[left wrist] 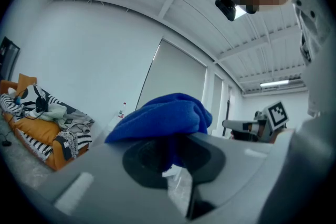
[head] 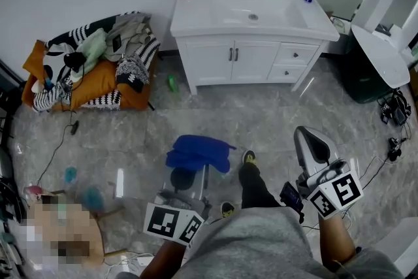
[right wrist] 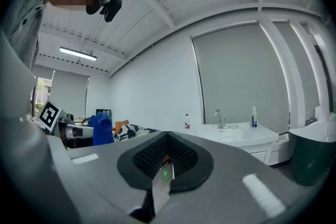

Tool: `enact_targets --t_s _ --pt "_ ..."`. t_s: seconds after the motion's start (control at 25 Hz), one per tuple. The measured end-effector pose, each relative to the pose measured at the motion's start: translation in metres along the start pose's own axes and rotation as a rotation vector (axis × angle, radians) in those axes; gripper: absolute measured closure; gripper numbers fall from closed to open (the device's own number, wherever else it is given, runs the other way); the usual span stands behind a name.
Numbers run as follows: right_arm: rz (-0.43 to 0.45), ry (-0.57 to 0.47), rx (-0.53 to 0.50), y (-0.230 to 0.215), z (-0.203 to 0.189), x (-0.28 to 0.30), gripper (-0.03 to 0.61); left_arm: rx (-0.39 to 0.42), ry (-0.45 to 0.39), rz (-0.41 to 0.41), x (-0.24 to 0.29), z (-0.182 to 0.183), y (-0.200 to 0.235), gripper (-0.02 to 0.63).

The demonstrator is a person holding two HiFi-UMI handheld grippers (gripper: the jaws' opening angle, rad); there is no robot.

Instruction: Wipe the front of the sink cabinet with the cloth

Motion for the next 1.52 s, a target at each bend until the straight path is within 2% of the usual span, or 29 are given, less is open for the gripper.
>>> enact_targets --t_s 0.4,0.6,1.24,1.52 --pt "-0.009 0.045 0.011 -0.081 -0.012 0.07 0.58 -0.038 0.055 0.011 0.098 -0.007 0.014 0.566" --pt "-0.026 0.059 0.03 -0.128 -0.012 0.102 0.579 -0.042 0.052 0.031 0.148 0.0 0.022 0.566" --pt "-0.028 0.062 0.069 -0.23 -0.007 0.17 0.579 -0.012 0.085 0.111 0.253 0.017 0.038 0.566" --pt "-0.017 0.069 0.086 -0.263 -0.015 0.197 0.579 -0.023 0.089 0.139 0.293 0.018 0.043 0.566"
Point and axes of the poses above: the fingertips, and each gripper's own axes: x forward along the fingers, y to its left, z out of its top, the point moved 7 cm from there along -x, backward along the fingers, and after that the axes turned 4 degrees about -x, right-handed, at the moved point
